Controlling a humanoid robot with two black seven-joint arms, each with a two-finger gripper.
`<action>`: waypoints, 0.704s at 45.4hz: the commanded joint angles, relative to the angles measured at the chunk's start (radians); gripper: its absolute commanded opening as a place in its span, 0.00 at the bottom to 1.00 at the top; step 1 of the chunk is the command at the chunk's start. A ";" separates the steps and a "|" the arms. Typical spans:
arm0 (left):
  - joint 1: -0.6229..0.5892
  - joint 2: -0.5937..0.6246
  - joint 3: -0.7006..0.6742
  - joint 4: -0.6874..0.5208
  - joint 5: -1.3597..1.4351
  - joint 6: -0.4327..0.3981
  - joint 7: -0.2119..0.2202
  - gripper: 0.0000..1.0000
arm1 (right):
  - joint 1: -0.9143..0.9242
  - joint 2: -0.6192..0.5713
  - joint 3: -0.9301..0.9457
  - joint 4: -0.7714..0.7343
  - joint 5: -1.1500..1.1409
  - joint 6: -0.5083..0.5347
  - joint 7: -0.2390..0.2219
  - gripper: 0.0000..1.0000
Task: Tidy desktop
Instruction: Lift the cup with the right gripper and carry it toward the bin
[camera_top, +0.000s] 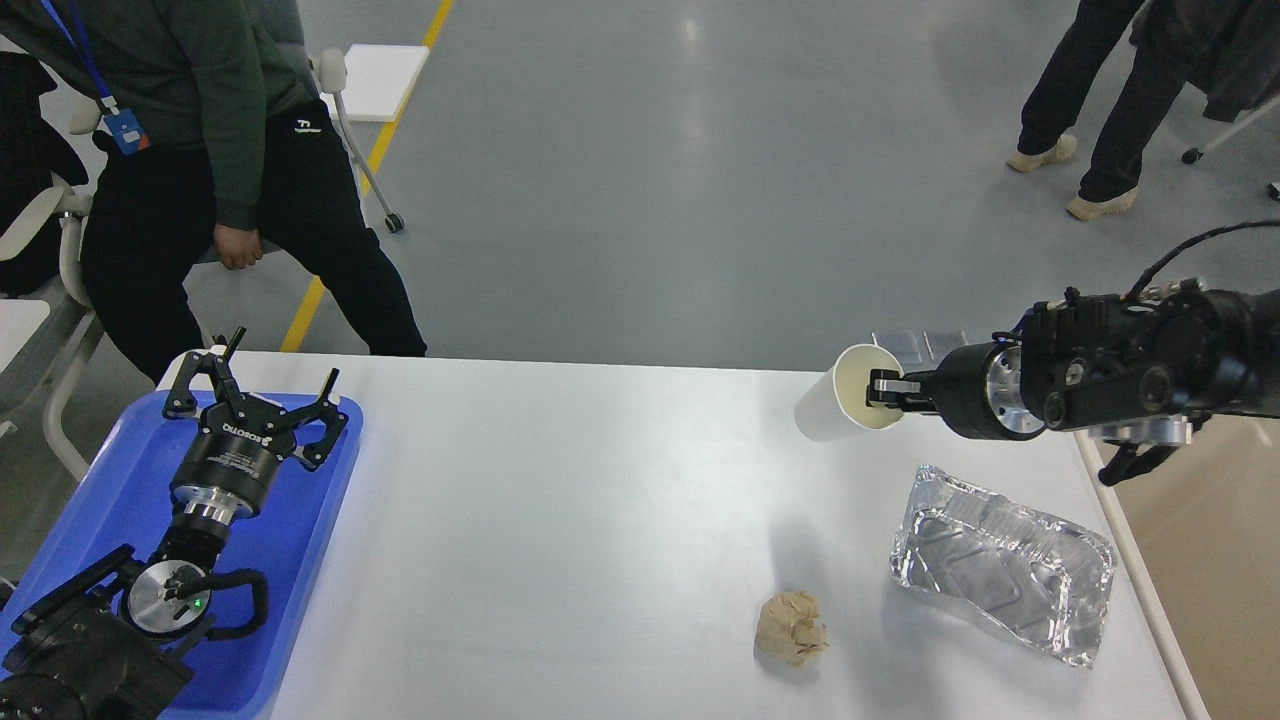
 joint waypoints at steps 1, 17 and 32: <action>0.000 0.001 0.000 0.001 0.000 0.000 0.000 0.99 | 0.266 -0.070 -0.039 0.080 -0.014 0.177 -0.002 0.00; 0.000 0.001 0.000 0.001 0.000 0.000 0.000 0.99 | 0.429 -0.061 -0.060 0.066 0.002 0.352 -0.010 0.00; 0.000 0.001 0.000 0.001 0.000 0.000 0.000 0.99 | 0.463 -0.056 -0.116 0.063 0.057 0.441 -0.014 0.00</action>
